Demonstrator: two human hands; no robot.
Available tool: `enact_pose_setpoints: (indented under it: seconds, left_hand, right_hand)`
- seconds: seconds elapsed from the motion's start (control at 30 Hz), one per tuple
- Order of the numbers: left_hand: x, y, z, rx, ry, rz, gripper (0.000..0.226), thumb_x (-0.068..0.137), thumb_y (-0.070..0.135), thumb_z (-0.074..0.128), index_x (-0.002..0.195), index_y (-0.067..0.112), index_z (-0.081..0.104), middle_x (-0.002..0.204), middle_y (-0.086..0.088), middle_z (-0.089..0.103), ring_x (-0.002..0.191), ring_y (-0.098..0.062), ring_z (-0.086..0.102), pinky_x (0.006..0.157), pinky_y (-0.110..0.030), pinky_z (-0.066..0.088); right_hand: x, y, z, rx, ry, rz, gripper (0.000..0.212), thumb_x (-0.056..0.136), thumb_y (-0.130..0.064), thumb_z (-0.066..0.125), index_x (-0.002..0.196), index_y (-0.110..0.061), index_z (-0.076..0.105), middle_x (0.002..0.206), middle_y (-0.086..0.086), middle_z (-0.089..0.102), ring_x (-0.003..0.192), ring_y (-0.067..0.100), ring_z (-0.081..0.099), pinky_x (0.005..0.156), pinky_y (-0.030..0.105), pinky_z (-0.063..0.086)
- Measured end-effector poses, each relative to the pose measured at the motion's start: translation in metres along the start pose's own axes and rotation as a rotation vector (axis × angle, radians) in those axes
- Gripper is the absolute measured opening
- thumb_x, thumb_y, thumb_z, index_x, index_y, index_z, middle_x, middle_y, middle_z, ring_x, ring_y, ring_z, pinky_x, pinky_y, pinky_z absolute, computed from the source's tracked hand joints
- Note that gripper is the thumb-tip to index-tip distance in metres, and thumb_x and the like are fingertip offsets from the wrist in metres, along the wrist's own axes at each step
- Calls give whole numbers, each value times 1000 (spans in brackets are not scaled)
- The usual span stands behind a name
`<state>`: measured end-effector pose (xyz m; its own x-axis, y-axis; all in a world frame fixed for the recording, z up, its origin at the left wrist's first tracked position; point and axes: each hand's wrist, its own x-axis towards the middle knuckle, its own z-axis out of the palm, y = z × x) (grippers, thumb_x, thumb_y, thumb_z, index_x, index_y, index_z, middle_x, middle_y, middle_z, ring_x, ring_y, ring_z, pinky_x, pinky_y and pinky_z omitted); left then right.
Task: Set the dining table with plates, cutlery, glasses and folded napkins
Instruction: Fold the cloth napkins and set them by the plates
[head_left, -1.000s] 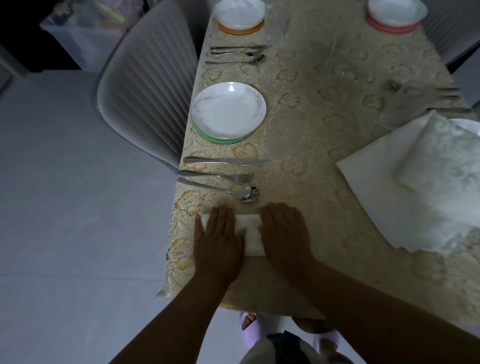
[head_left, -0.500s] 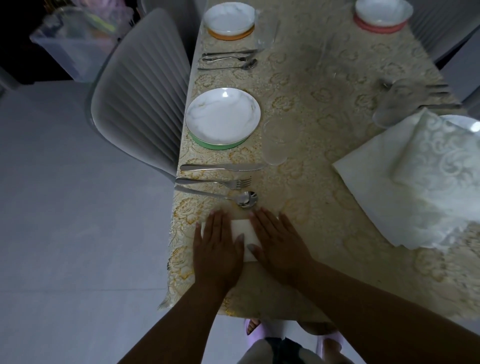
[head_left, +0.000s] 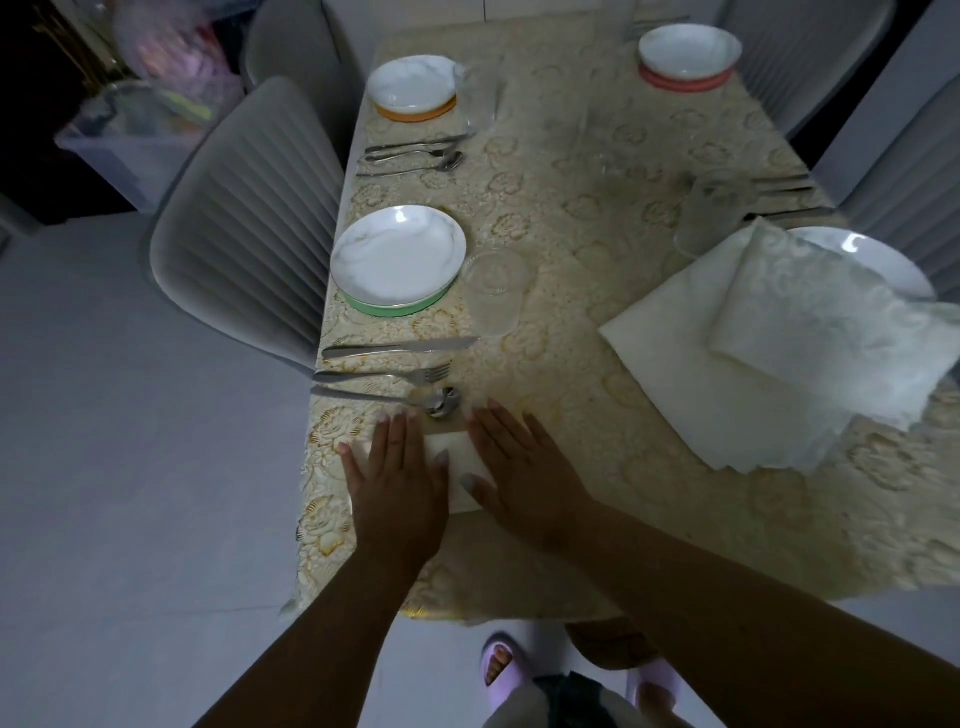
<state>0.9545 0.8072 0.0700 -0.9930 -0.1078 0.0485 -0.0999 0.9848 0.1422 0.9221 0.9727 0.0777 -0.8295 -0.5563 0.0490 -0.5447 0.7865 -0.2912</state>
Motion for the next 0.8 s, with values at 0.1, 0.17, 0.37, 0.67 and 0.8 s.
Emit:
enact_pose_setpoints:
  seconds: [0.1,0.17,0.37,0.67,0.8]
  left_hand:
    - [-1,16,-5,6,18,5,65,98,48,18,146,8,36,153,-11,34,145,-25,20,114,-57,2]
    - [-1,28,-8,8,34,18,65,98,47,18,145,7,38,152,-12,35,145,-23,20,114,-55,1]
    - [15,85,-23,-62,84,104,71,98,51,8,145,7,38,151,-13,37,144,-26,23,114,-56,2]
    - [40,196,-29,-250,41,229,72,94,51,10,141,9,44,150,-10,39,145,-23,24,117,-49,0]
    - [42,228,-19,-335,15,230,66,96,49,18,134,7,52,140,-13,51,137,-27,39,116,-51,16]
  right_hand:
    - [-7,9,-14,46,40,5,75,96,-57,5,147,-8,31,153,9,33,144,20,20,115,43,14]
    - [-13,19,-22,63,57,19,74,97,-56,7,145,-7,34,151,10,36,143,22,25,114,43,15]
    - [-39,87,-48,144,148,273,83,92,-65,9,143,-7,39,145,15,44,137,29,37,113,37,25]
    - [-84,237,-110,76,551,1019,52,89,-28,61,131,-1,46,129,22,49,123,38,41,101,46,33]
    - [-94,284,-122,56,410,1149,72,85,-36,64,138,2,32,140,25,35,129,41,32,104,49,30]
